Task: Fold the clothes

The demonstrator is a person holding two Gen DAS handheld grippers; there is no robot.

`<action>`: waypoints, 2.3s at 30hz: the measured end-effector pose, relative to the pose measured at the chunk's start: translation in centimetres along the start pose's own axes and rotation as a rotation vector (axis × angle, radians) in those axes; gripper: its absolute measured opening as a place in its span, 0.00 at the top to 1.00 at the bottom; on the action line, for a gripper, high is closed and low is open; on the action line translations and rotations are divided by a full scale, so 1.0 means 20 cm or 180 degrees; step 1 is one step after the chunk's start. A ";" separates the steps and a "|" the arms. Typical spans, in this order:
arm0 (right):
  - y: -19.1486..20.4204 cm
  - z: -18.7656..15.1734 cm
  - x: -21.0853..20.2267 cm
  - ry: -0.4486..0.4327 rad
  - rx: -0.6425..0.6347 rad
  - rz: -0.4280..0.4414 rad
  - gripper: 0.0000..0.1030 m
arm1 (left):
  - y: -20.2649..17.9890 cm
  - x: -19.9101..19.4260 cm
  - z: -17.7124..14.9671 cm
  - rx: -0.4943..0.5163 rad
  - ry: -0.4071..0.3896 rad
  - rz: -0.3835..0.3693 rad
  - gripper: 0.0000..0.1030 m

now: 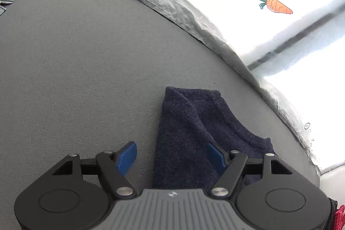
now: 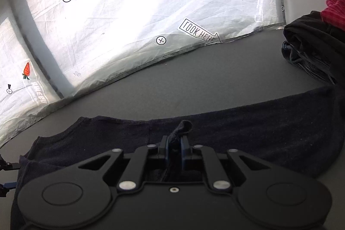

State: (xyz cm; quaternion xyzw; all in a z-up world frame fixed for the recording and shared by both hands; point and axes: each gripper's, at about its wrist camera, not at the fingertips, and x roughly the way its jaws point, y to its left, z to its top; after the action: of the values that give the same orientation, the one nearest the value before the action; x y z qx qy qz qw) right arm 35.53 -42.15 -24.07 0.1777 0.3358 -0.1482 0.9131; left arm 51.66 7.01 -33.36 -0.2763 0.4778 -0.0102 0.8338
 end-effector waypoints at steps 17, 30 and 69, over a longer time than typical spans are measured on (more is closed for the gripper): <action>-0.07 0.27 -0.25 -0.0992 -0.0029 -0.0322 0.91 | -0.33 -0.07 -0.01 0.0762 -0.0433 0.0332 0.70; -0.18 -0.08 -0.15 -0.0102 0.0036 -0.0728 0.57 | -0.12 -0.36 -0.54 0.0819 -0.0011 0.0593 0.44; -0.37 -0.10 0.03 0.0291 0.0563 -0.0207 0.46 | -0.33 -0.20 -0.55 0.0871 0.0228 0.1130 0.00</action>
State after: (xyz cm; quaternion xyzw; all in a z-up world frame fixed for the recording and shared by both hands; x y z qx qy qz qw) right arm 32.01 -48.00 -27.54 0.2531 0.3684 -0.1985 0.8722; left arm 42.26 -2.46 -31.49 -0.0717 0.5424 0.0622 0.8347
